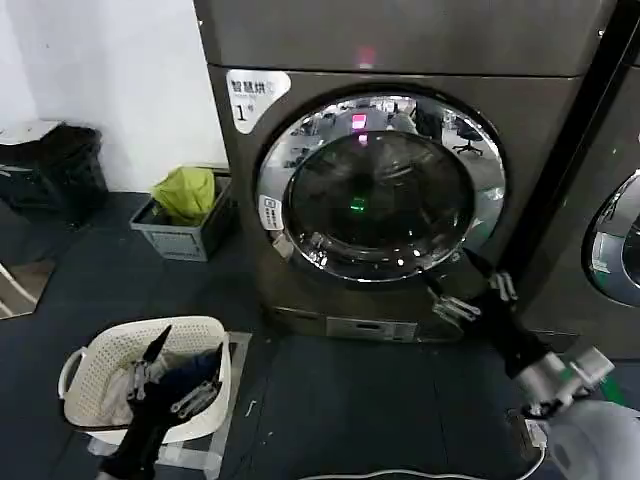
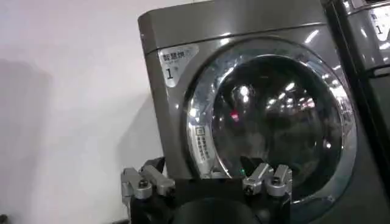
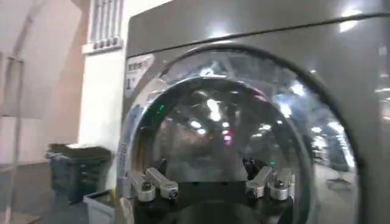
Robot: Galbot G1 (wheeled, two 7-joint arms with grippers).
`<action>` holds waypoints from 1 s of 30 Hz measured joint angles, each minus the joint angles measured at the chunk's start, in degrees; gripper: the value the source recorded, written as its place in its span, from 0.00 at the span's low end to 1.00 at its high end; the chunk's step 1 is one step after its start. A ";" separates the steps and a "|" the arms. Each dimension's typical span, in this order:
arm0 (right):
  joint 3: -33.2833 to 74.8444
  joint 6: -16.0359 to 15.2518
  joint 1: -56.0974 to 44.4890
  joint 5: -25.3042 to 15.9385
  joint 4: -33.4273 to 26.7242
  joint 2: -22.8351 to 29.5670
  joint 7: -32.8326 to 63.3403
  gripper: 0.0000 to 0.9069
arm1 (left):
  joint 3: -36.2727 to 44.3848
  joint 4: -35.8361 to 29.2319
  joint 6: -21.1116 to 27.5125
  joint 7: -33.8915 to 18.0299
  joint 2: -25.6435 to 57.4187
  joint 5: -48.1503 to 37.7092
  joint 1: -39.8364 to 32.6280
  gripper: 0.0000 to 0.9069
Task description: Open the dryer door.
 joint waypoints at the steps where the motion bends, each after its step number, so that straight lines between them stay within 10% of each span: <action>1: -1.00 0.08 1.34 0.17 -0.77 -0.23 -0.21 1.00 | 0.00 -0.11 -0.08 0.15 -0.08 0.02 0.13 1.00; 30: -21.35 3.10 26.32 2.28 -19.17 1.89 -4.68 1.00 | -1.18 -1.49 -1.47 1.31 -0.97 -0.33 1.33 1.00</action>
